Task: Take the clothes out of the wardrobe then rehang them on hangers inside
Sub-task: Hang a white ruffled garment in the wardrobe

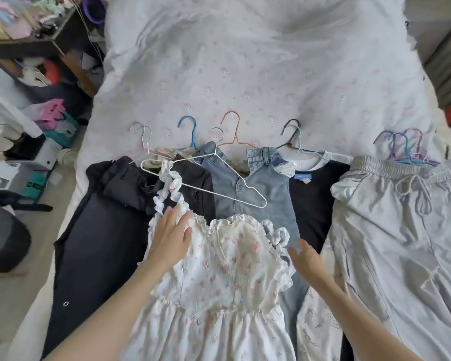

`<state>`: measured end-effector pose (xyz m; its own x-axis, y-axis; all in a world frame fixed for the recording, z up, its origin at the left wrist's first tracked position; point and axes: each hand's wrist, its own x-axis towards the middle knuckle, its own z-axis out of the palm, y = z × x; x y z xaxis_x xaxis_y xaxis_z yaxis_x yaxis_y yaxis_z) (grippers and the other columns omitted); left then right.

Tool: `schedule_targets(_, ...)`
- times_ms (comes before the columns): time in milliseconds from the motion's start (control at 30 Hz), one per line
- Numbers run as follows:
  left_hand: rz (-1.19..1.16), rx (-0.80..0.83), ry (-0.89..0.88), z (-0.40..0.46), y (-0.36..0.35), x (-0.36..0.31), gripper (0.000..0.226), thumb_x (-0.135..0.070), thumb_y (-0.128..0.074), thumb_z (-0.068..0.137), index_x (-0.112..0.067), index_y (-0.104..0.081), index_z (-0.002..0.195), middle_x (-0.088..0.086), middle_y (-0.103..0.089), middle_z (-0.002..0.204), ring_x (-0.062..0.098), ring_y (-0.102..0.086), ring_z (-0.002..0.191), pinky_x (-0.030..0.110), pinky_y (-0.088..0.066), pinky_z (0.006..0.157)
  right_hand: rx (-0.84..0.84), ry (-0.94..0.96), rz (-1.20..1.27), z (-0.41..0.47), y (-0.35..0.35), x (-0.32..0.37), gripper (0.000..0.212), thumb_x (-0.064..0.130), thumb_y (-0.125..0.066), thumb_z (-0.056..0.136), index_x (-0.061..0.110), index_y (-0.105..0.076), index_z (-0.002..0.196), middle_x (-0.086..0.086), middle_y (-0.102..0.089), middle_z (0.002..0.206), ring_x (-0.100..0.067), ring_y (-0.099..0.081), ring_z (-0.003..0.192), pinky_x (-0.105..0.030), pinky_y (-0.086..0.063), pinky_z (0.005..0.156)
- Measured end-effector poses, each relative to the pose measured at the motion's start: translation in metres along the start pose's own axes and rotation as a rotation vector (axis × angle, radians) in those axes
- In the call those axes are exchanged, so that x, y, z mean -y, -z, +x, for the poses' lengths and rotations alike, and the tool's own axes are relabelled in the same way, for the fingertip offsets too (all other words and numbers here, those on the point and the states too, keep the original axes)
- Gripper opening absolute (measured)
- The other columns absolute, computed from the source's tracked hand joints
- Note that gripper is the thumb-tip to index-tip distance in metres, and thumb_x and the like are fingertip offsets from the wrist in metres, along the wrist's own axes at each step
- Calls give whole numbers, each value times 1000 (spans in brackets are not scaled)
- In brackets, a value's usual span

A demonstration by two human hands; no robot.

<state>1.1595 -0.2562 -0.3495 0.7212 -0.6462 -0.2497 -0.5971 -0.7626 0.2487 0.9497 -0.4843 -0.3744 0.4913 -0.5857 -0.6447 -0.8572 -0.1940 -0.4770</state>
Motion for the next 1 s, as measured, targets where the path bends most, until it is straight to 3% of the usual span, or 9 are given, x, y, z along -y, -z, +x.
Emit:
schedule_targets(100,121,6,-104,59,3,26,48,-30,-32,92,-8,-52,130,22,-41,140,44,-33,131,57,-36,101,-15,-100,124,31,-15,7,52,43,-44,94,12,-42,136,-10,-50,134,-27,-57,111,-32,-42,96)
schedule_targets(200,171,-12,-117,112,4,35,44,-19,-47,94,-10,-44,137,23,-32,145,44,-25,135,60,-26,106,1,-163,120,51,-23,14,49,41,-40,96,8,-43,132,-10,-59,115,-23,-62,85,-28,-44,77)
schedule_targets(267,193,-82,-125,146,2,41,54,-9,-56,88,-10,-40,140,23,-30,146,45,-24,135,61,-21,106,-2,-254,153,67,-27,16,41,32,-42,98,2,-47,125,-16,-59,114,-29,-61,90,-30,-41,69)
schedule_targets(400,284,-45,-1,180,0,48,71,-3,-51,86,-15,-17,148,17,-15,154,36,-12,141,55,-7,111,2,-283,295,84,-31,8,21,29,-54,90,10,-58,83,-6,-56,77,-25,-55,80,-32,-44,70)
schedule_targets(467,302,-63,31,184,-3,48,68,-3,-53,86,-13,-22,146,18,-21,151,38,-25,135,56,-11,110,-12,-266,396,86,-31,9,20,28,-57,88,13,-55,74,-2,-52,74,-19,-50,79,-25,-40,64)
schedule_targets(567,296,-223,-8,188,-7,50,53,0,-61,82,-8,-46,132,25,-47,126,43,-51,104,57,-28,96,8,-217,381,85,-30,20,15,20,-62,86,16,-62,100,-6,-62,89,-18,-58,86,-24,-40,75)
schedule_targets(700,266,-372,11,182,-5,49,22,-9,-61,86,-9,-60,108,18,-56,85,37,-51,82,50,-33,79,22,-196,234,80,-29,17,27,15,-59,79,8,-48,55,-3,-42,51,-12,-36,52,-24,-29,52)
schedule_targets(800,234,-380,-36,168,-7,49,3,-8,-61,87,-6,-60,89,16,-54,70,36,-49,72,45,-36,63,-52,-207,239,69,-23,11,32,18,-61,82,9,-43,57,0,-39,54,-11,-32,51,-21,-23,47)
schedule_targets(1000,128,-392,-140,132,-11,55,9,2,-64,82,-5,-59,83,12,-50,59,32,-47,59,36,-36,46,-185,-151,378,29,-3,23,20,13,-51,87,3,-57,72,-5,-68,65,-17,-51,61,-24,-39,57)
